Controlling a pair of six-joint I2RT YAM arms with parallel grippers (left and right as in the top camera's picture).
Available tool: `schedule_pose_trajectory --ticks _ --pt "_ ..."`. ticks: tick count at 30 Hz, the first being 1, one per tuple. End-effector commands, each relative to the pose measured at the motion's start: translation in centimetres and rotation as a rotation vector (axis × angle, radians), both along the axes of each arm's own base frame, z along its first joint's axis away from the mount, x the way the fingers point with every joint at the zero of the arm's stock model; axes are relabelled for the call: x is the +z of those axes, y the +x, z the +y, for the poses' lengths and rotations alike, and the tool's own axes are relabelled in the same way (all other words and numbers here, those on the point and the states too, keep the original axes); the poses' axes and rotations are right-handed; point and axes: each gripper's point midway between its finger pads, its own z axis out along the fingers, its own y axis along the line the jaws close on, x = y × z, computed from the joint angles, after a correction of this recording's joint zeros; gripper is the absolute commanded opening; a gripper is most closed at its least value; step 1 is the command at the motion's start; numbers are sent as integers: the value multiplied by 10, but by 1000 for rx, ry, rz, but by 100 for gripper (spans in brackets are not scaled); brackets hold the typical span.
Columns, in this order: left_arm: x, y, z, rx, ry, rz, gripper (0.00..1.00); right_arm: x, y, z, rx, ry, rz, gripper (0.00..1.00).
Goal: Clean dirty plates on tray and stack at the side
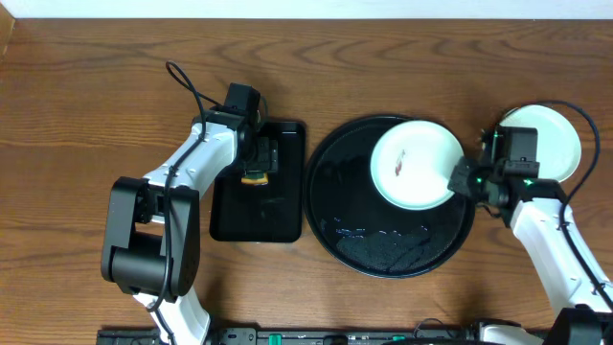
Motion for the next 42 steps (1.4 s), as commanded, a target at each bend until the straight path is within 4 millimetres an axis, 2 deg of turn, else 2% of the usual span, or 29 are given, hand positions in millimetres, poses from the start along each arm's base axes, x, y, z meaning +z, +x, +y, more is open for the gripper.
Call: schedule_pose_trajectory --ticks 1,7,12,18,19,20,24,27,28,32,34,35,36,37,39,40,42 --pt "-3 -2 3 2 15 5 86 6 14 19 125 -22 -58 1" --pt "-3 -2 3 2 14 5 86 -19 20 46 264 -56 -38 1" --pt "-3 -2 3 2 14 5 86 -44 30 47 272 -54 -17 1" --pt "-3 -2 3 2 14 5 86 -66 29 47 273 -53 28 2" --pt "-3 -2 3 2 14 5 86 -66 30 47 273 -53 25 17" --pt "-3 -2 3 2 14 5 86 -64 32 47 273 -53 15 27" --pt "-3 -2 3 1 14 6 86 -46 45 47 279 -63 -37 28" --pt "-2 -2 3 2 14 5 86 -36 53 46 269 -61 -58 45" --pt "-3 -2 3 2 14 6 86 -34 53 46 269 -60 -59 46" --pt "-4 -8 4 1 19 31 86 -39 45 45 271 -59 -18 63" --pt "-4 -9 4 1 19 32 86 -41 41 45 277 -65 -3 61" --pt "-4 -9 4 1 20 31 86 -41 41 45 289 -72 -5 49" --pt "-4 -8 4 1 19 30 86 -41 41 45 304 -80 -8 33" --pt "-4 -8 4 1 19 28 87 -41 41 44 309 -84 -6 26" --pt "-4 -7 4 1 18 26 86 -43 38 43 306 -89 8 26" --pt "-4 -7 4 1 18 25 86 -44 37 42 304 -93 15 31" --pt "-4 -7 4 1 18 25 86 -47 35 40 299 -101 23 33"
